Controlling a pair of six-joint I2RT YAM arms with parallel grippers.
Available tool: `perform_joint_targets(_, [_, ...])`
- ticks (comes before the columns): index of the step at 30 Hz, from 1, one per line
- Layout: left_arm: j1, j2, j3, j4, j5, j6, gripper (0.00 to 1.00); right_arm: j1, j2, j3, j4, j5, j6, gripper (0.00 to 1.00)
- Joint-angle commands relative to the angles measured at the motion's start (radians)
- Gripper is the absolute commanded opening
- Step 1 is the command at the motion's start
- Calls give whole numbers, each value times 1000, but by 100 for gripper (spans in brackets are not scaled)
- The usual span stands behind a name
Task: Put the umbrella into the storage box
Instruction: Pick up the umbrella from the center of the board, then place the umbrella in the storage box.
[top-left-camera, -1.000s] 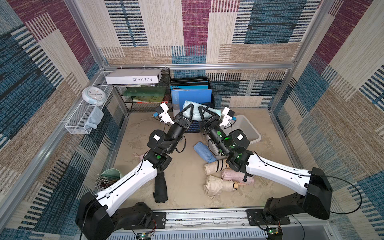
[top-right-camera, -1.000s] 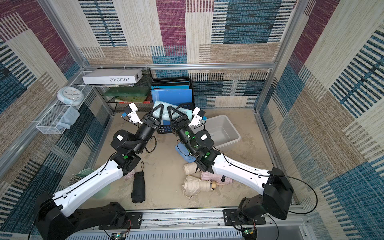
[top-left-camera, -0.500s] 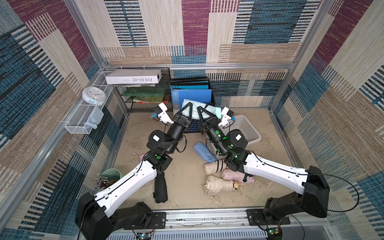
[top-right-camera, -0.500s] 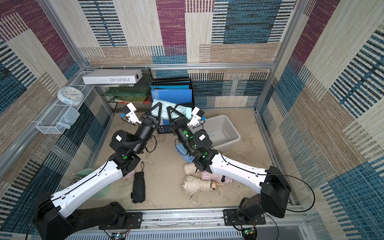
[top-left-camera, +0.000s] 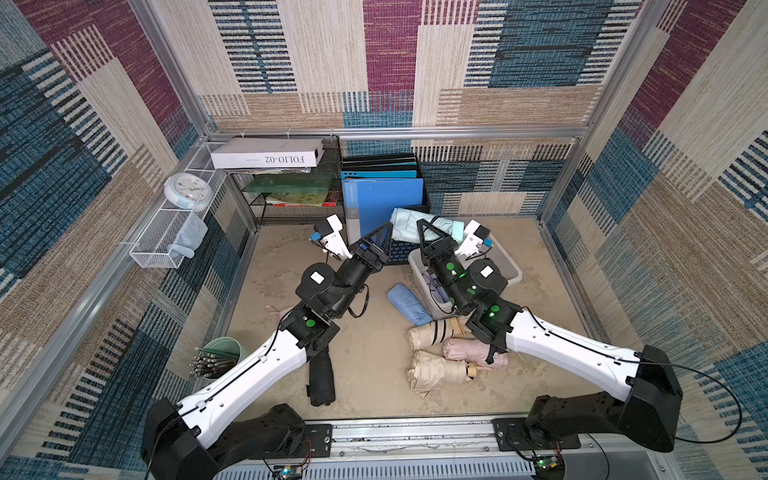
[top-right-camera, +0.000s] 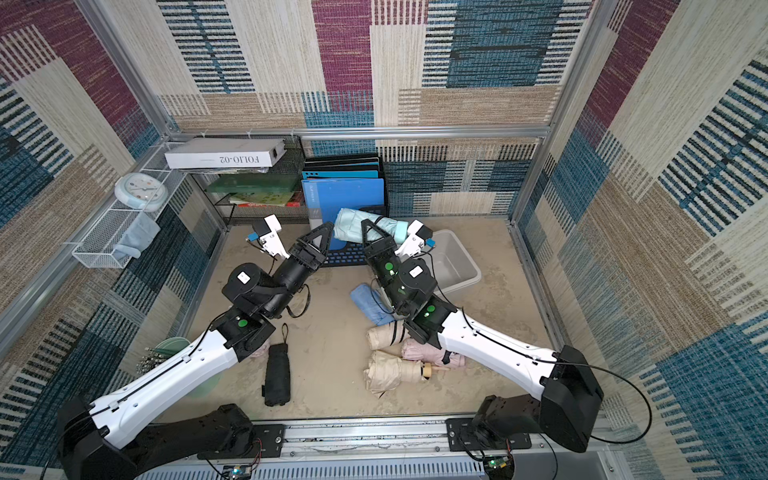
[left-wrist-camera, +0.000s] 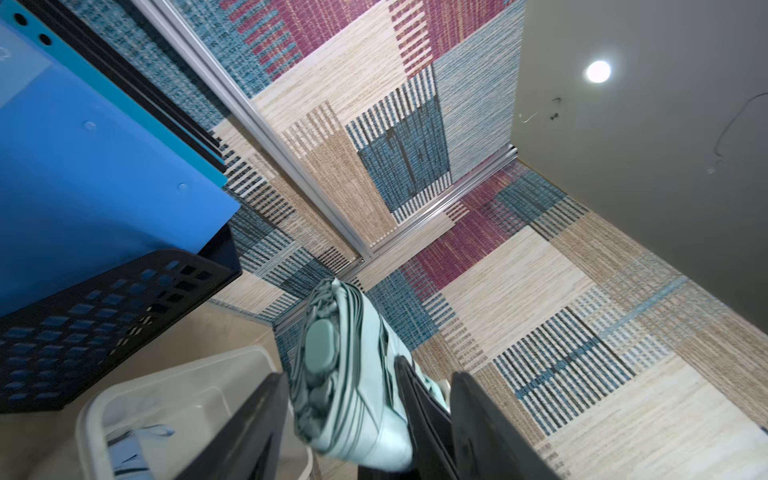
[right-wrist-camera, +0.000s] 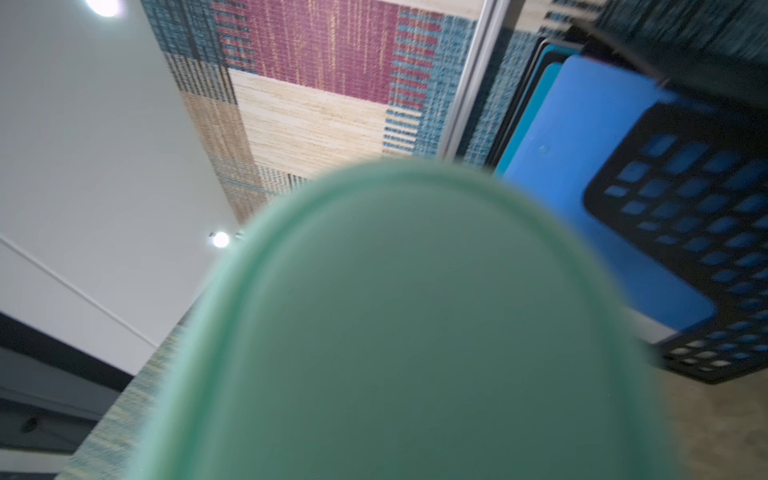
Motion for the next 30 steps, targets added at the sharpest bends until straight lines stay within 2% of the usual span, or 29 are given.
perform_joint_targets(1, [-1, -29, -22, -249, -113, -33, 65, -39, -54, 3, -240, 28, -217, 12])
perform_joint_targets(5, [-1, -24, -63, -392, -137, -123, 64, -130, -102, 42, -502, -30, -425, 10])
perform_joint_targets(8, [-2, 30, -52, -439, -88, -154, 63, -208, -89, 118, -703, -106, -613, 9])
perform_joint_targets(15, [-7, 239, 80, -480, 51, -112, 61, -357, 89, 382, -1086, -279, -1028, 10])
perform_joint_targets(18, [-7, 322, 128, -476, 107, -99, 61, -405, 200, 497, -1218, -362, -1132, 10])
perform_joint_targets(23, [-9, 446, 224, -505, 176, -63, 61, -441, 370, 661, -1381, -346, -1283, 11])
perform_joint_targets(30, [-8, 572, 318, -521, 231, -23, 57, -486, 475, 700, -1468, -337, -1366, 10])
